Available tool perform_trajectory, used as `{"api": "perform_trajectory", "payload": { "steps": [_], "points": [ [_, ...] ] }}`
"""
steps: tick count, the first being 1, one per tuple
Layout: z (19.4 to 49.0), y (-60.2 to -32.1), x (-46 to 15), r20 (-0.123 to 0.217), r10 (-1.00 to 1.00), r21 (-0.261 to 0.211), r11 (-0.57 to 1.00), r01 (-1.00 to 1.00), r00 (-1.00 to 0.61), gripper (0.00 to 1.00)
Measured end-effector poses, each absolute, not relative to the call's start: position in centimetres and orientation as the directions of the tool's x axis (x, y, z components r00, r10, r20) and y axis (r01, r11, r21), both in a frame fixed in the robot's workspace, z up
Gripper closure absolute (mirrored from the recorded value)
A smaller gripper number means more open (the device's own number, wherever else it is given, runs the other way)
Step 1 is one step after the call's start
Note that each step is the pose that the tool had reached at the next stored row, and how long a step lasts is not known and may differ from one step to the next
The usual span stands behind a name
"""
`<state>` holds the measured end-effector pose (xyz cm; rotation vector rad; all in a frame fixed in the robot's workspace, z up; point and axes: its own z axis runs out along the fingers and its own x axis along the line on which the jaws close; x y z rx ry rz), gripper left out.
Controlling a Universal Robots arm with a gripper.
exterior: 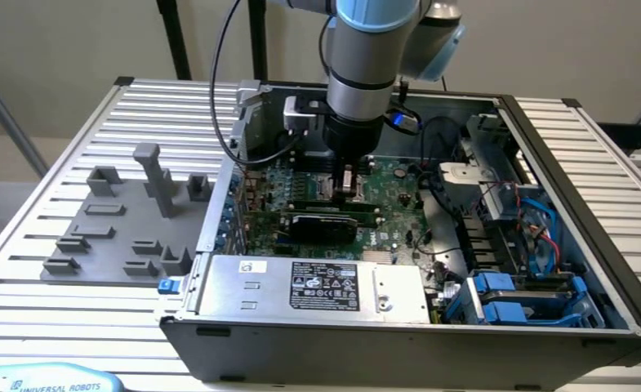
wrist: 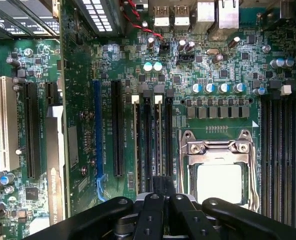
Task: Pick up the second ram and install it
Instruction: 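Press down the second ram until it locks into place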
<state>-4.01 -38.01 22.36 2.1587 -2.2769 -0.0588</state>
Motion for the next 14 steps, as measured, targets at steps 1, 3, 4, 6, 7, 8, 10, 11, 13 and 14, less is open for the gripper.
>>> {"api": "perform_trajectory", "payload": {
  "steps": [1,3,4,6,7,8,10,11,13,14],
  "points": [
    [22.4,-38.0,-4.0,-0.023,-0.998,0.030,0.053,-0.998,-0.054,0.89],
    [23.1,-38.0,-4.0,-0.025,-0.998,0.030,0.053,-0.998,-0.054,0.89],
    [23.6,-38.0,-4.0,-0.024,-0.998,0.030,0.053,-0.998,-0.054,0.89],
    [24.4,-38.0,-4.0,-0.024,-0.998,0.032,0.053,-0.998,-0.054,0.89],
    [24.5,-38.0,-4.0,-0.024,-0.998,0.032,0.053,-0.998,-0.054,0.89],
    [24.5,-38.0,-4.0,-0.024,-0.998,0.032,0.053,-0.998,-0.054,0.89],
    [24.5,-38.0,-4.0,-0.025,-0.998,0.033,0.053,-0.998,-0.054,0.89],
    [24.5,-38.0,-4.0,-0.025,-0.998,0.033,0.053,-0.998,-0.054,0.89],
    [24.5,-38.0,-4.0,-0.025,-0.998,0.033,0.053,-0.998,-0.054,0.89],
    [24.5,-38.0,-4.0,-0.026,-0.998,0.033,0.053,-0.998,-0.054,0.89]
  ]
}}
